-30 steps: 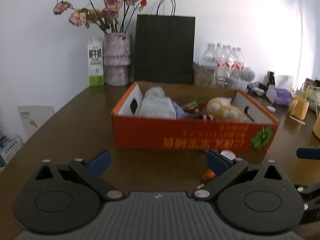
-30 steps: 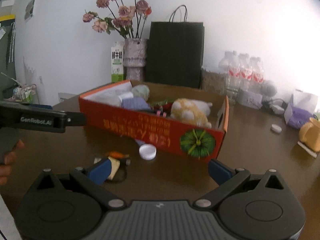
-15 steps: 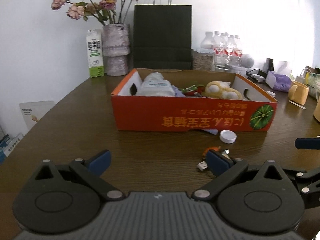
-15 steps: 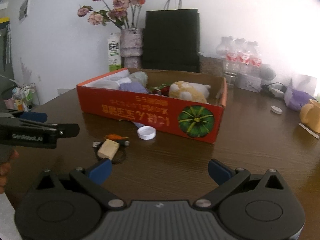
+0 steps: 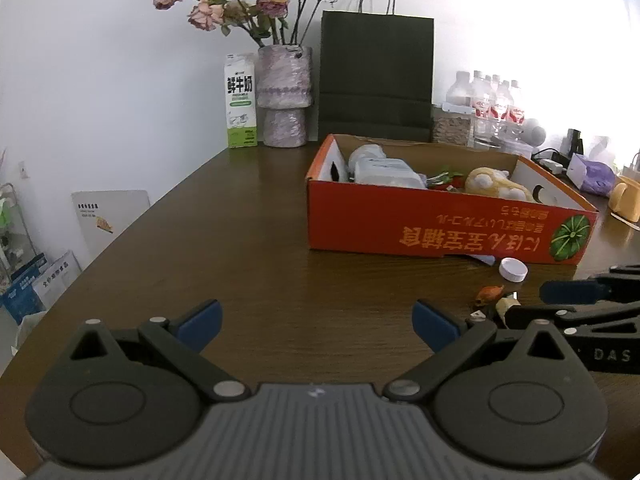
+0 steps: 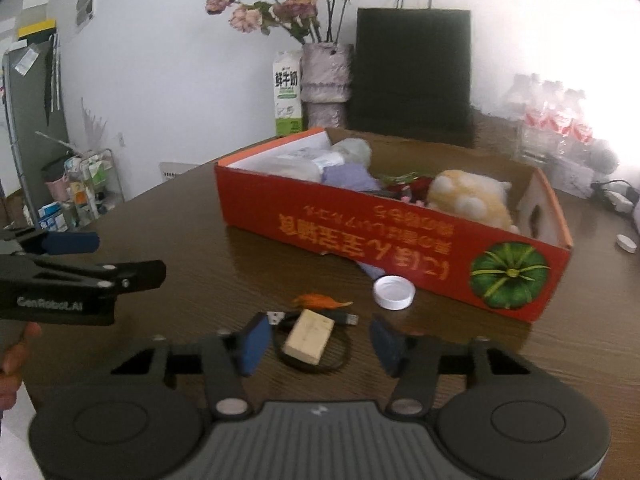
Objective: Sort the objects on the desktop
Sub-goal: 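Grasp the beige wooden block with the right gripper and lift it, then move the left gripper to the small black USB cable while the right holds the block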
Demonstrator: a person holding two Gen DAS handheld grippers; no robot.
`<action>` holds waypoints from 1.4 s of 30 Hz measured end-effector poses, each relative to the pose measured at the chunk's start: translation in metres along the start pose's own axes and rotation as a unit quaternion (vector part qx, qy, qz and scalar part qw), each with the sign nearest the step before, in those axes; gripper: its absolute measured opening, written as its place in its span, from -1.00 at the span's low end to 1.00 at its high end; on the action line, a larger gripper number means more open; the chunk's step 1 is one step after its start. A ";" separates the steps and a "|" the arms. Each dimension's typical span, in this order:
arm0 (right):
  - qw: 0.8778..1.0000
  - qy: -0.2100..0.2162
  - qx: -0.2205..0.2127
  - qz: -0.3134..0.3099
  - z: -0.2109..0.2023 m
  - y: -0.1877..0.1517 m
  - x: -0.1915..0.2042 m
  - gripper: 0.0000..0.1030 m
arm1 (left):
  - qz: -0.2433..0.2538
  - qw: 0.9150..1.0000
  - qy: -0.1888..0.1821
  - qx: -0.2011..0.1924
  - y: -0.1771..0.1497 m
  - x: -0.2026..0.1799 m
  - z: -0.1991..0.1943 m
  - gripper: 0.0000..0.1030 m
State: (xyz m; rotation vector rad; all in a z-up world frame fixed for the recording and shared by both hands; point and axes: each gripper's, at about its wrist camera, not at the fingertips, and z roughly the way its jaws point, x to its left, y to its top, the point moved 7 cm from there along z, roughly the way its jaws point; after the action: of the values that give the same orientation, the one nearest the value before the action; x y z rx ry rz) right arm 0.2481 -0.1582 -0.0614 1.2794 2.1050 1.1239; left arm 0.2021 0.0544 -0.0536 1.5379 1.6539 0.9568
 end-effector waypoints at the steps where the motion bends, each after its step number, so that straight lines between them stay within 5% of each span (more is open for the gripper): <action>1: 1.000 0.000 0.003 0.002 0.002 -0.001 0.000 -0.13 | -0.002 1.000 -0.001 0.000 0.000 0.002 0.000 1.00; 7: 1.000 0.003 0.017 0.005 0.011 -0.004 0.006 -0.42 | -0.010 1.000 -0.009 -0.001 -0.002 0.006 -0.001 1.00; 23: 1.000 0.010 0.000 0.009 0.002 0.001 0.003 -0.53 | 0.000 1.000 -0.020 0.003 -0.002 -0.007 -0.002 1.00; 42: 0.997 -0.038 -0.034 0.053 -0.040 -0.014 -0.082 -0.54 | 0.048 0.994 -0.082 0.046 -0.003 -0.118 0.031 1.00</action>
State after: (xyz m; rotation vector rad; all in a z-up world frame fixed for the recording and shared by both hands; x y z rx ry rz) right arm 0.2521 -0.2498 -0.0539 1.3925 1.9472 1.1610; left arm 0.2365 -0.0609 -0.0726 1.7234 1.5372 0.7898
